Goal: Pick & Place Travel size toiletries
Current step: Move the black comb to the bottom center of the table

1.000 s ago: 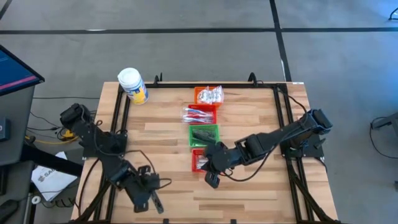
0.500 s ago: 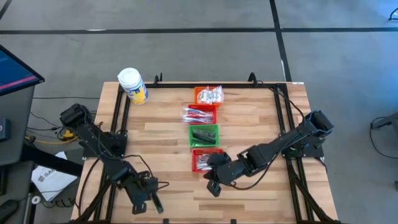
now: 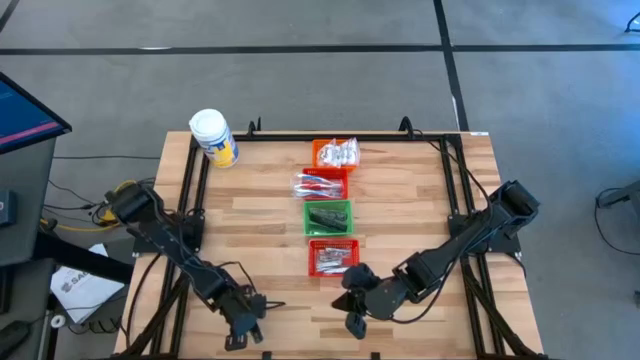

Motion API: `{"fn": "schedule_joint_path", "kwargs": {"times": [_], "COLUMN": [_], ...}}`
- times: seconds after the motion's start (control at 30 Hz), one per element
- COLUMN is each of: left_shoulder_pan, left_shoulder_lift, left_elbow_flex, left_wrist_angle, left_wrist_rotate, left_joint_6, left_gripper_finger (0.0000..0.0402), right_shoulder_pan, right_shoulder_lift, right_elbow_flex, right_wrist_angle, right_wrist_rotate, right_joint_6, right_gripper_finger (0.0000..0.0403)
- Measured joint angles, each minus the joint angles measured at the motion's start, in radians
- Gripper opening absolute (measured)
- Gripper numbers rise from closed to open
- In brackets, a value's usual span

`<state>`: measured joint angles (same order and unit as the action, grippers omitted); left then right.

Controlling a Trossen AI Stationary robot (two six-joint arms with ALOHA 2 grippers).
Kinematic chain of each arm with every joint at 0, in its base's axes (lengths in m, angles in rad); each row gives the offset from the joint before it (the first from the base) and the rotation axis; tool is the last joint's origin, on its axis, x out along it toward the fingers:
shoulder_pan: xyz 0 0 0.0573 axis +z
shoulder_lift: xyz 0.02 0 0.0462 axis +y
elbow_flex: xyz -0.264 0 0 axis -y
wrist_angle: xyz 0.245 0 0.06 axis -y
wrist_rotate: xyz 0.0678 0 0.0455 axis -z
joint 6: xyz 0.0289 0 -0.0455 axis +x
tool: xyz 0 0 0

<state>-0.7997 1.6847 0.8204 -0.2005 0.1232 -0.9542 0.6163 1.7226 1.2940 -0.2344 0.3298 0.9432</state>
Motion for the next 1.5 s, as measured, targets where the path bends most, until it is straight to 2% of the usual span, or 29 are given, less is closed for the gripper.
{"fn": "schedule_joint_path", "kwargs": {"times": [0.43,0.73,0.93,1.03,1.17,1.37,1.43,1.5], "left_shoulder_pan": [0.108,0.185,0.232,0.258,0.296,0.368,0.385,0.398], "left_shoulder_lift": [0.109,0.251,0.355,0.379,0.389,0.392,0.393,0.393], "left_elbow_flex": [0.023,0.186,0.322,0.349,0.355,0.353,0.353,0.367], "left_wrist_angle": [0.176,0.223,0.226,0.23,0.237,0.293,0.314,0.315], "left_wrist_rotate": [0.103,0.096,0.133,0.139,0.131,0.069,0.04,0.014], "left_joint_6": [0.008,0.007,0.003,-0.023,-0.076,-0.118,-0.141,-0.151], "left_gripper_finger": [0.0001,0.0001,0.0001,0.0001,0.0001,0.0001,0.0001,0.0001], "right_shoulder_pan": [0.031,0.074,0.098,0.113,0.134,0.168,0.177,0.179], "right_shoulder_lift": [0.0,-0.005,-0.073,-0.093,-0.165,-0.287,-0.303,-0.313], "right_elbow_flex": [-0.009,-0.009,-0.009,-0.015,-0.143,-0.481,-0.549,-0.579], "right_wrist_angle": [-0.06,-0.17,-0.32,-0.376,-0.273,0.154,0.261,0.297], "right_wrist_rotate": [0.001,-0.022,-0.05,-0.051,-0.06,-0.07,-0.069,-0.069], "right_joint_6": [0.0,-0.037,-0.135,-0.171,-0.165,-0.023,0.007,0.016], "right_gripper_finger": [0.0,0.0,0.0,0.0,0.0,0.0,0.0,0.0]}}
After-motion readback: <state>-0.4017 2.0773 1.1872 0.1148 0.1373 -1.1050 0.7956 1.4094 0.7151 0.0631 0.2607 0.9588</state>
